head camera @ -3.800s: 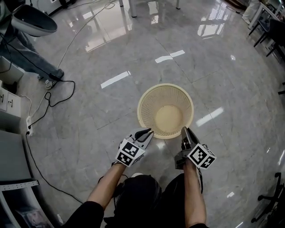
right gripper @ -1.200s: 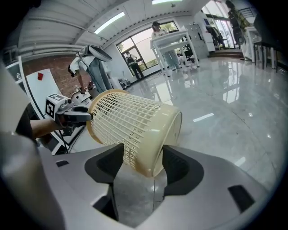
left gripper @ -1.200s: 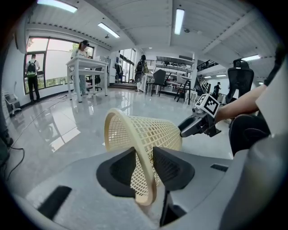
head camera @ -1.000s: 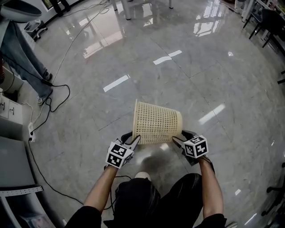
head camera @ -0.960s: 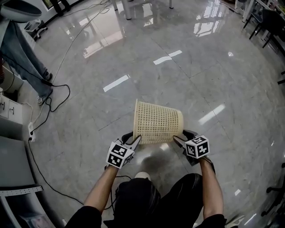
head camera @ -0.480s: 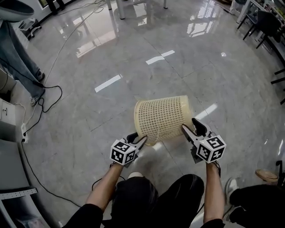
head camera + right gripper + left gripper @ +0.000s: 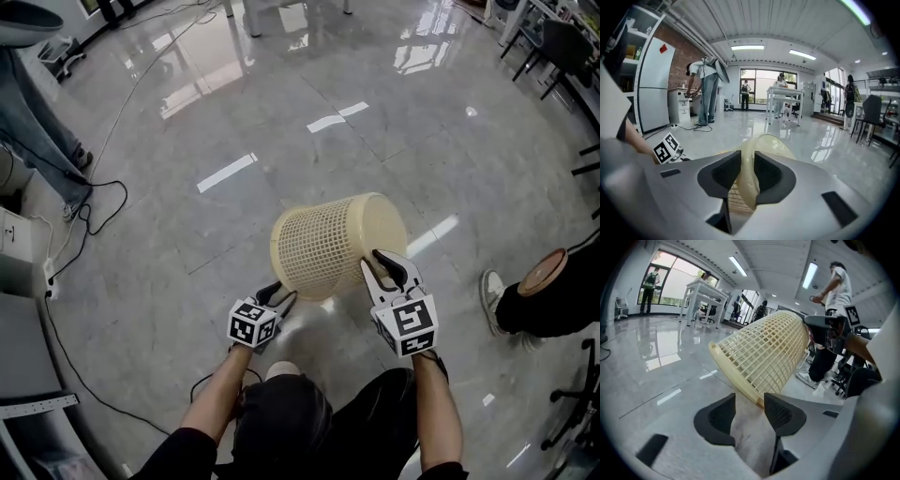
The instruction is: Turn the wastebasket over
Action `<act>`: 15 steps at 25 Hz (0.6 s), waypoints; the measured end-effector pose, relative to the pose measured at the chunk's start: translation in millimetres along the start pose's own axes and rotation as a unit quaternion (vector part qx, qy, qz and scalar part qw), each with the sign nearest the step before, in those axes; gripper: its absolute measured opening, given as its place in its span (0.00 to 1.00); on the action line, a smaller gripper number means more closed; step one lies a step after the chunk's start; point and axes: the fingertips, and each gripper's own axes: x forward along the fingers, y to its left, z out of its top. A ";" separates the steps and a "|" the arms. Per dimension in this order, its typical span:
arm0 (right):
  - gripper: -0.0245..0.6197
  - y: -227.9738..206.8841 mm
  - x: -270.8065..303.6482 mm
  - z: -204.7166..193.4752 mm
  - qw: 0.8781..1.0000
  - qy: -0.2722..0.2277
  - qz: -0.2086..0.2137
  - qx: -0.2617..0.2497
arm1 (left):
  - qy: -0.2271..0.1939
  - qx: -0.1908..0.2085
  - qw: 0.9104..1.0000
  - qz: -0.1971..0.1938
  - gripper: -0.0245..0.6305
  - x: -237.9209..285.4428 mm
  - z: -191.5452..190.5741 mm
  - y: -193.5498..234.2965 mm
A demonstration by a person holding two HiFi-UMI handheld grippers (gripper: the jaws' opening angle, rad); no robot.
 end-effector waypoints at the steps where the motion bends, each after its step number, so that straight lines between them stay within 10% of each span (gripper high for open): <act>1: 0.18 4.3 3.1 2.1 1.000 0.000 0.002 -0.009 | -0.004 0.004 1.000 0.009 0.33 -6.0 -0.8 4.9; 9: 0.17 67.9 36.4 12.0 0.994 0.012 0.059 -0.091 | -0.057 0.141 0.986 0.066 0.32 -32.5 53.3 3.1; 15: 0.16 99.8 60.4 -33.8 0.985 0.076 0.088 -0.126 | -0.057 0.121 0.990 0.043 0.16 -17.5 52.1 -8.5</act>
